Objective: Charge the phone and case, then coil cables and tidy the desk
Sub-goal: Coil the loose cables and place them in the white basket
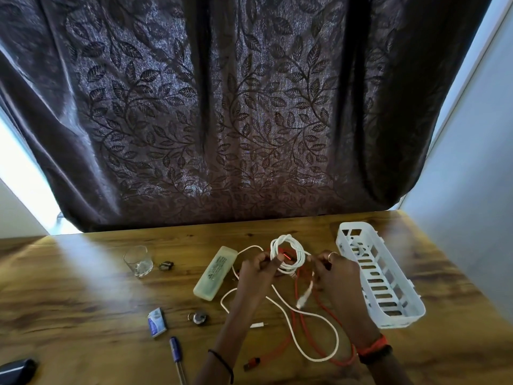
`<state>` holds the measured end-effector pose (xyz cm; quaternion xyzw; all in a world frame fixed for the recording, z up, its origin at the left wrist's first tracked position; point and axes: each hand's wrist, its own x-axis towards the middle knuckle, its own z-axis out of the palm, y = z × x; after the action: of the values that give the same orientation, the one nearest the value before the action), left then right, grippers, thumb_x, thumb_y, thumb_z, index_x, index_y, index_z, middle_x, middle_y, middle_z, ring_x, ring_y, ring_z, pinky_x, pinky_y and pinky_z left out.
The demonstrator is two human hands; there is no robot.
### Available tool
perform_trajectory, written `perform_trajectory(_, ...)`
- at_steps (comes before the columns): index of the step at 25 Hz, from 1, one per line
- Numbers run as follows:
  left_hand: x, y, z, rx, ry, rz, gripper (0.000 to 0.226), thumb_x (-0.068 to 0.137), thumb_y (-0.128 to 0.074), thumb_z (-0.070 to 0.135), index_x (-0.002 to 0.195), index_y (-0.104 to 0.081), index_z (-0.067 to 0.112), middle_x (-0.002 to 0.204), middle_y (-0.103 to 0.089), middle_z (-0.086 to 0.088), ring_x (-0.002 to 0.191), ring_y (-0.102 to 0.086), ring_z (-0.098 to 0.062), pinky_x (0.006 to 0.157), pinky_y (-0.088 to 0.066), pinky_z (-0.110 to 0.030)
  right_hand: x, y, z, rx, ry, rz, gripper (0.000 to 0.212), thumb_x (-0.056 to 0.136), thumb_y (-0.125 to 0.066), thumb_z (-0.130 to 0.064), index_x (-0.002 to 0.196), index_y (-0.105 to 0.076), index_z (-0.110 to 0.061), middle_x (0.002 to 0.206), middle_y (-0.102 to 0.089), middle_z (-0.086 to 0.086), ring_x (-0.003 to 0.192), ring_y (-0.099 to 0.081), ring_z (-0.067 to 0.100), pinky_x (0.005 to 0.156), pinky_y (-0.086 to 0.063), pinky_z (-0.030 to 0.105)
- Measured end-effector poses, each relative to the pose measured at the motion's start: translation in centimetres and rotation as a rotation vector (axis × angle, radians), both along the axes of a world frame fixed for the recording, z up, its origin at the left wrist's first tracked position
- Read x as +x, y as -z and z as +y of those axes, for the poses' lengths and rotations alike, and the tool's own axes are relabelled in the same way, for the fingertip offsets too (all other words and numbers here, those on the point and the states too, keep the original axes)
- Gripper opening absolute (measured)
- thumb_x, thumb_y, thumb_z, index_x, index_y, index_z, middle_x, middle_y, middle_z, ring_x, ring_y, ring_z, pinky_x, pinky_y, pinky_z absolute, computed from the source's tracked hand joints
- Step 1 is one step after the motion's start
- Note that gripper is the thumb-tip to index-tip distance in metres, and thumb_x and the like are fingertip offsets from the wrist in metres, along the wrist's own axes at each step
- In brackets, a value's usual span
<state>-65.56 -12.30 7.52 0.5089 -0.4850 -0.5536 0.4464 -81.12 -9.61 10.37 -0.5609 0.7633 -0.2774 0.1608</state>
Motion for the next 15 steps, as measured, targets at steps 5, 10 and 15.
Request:
perform_trajectory(5, -0.9, 0.1, 1.0, 0.002, -0.045, 0.095, 0.018, 0.087, -0.062, 0.011, 0.093, -0.067, -0.005, 0.087, -0.072, -0.019, 0.085, -0.071, -0.03, 0.069, -0.059, -0.03, 1.3, -0.5, 0.9, -0.01, -0.06, -0.212, 0.031, 0.091, -0.055, -0.029, 0.115, -0.064, -0.011, 0.074, -0.064, -0.008, 0.063, -0.052, -0.001, 0.05, -0.038, 0.005)
perform_trajectory(10, -1.4, 0.4, 1.9, -0.042, -0.029, 0.154, 0.014, 0.085, -0.064, 0.02, 0.087, -0.073, 0.01, 0.087, -0.073, -0.016, 0.089, -0.07, -0.031, 0.082, -0.056, -0.044, 2.1, -0.5, 0.5, -0.074, 0.04, -0.409, 0.028, 0.086, -0.063, -0.032, 0.106, -0.067, -0.013, 0.076, -0.061, -0.015, 0.067, -0.052, -0.008, 0.052, -0.037, 0.002)
perform_trajectory(15, -2.2, 0.3, 2.2, -0.019, -0.008, 0.198, 0.018, 0.082, -0.063, 0.03, 0.083, -0.075, 0.016, 0.087, -0.074, -0.014, 0.089, -0.07, -0.028, 0.086, -0.053, -0.048, 2.3, 0.1, 0.1, -0.132, 0.091, -0.437, 0.022, 0.085, -0.063, -0.032, 0.093, -0.071, -0.013, 0.065, -0.062, -0.013, 0.062, -0.057, -0.003, 0.049, -0.038, 0.007)
